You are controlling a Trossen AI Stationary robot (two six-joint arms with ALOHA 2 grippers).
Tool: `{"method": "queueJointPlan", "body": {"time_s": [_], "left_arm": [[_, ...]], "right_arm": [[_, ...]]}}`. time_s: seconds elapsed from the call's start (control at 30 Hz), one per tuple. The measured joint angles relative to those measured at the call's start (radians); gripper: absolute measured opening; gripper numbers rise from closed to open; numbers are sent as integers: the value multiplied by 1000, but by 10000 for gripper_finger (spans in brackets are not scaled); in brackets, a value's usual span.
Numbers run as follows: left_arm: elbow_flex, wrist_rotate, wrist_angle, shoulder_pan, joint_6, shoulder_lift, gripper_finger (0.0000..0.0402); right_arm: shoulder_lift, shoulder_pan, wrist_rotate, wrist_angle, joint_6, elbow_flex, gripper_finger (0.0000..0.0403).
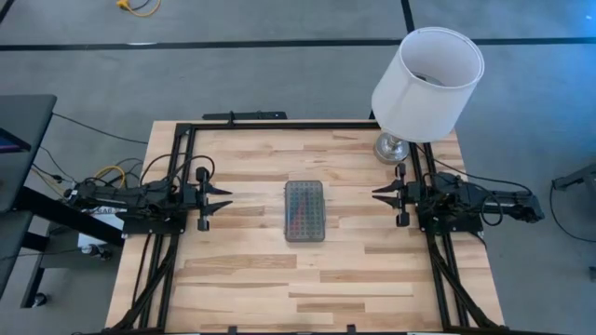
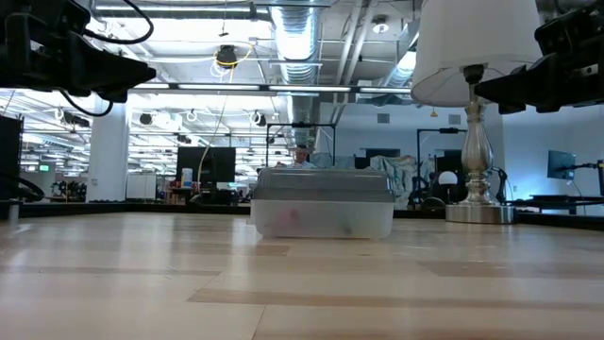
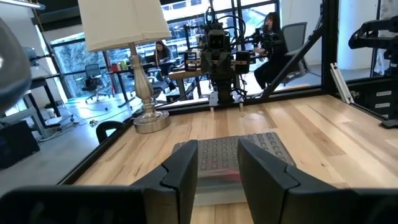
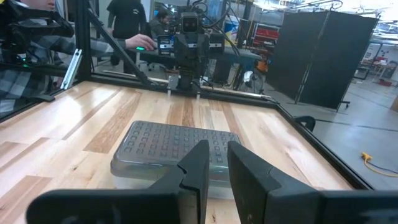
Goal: Pick & place school supplies into a supply box
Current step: Return to Home Position
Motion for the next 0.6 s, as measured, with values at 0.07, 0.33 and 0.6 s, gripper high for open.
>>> {"method": "queueJointPlan", "body": {"time_s": [0.07,0.33,0.6], "left_arm": [[0,0,0,0,7,0,109],[0,0,0,0,-2,0,109],[0,0,0,0,-2,0,109]], "right_arm": [[0,0,0,0,0,0,53],[0,0,0,0,0,0,53],[0,0,0,0,0,0,53]]}}
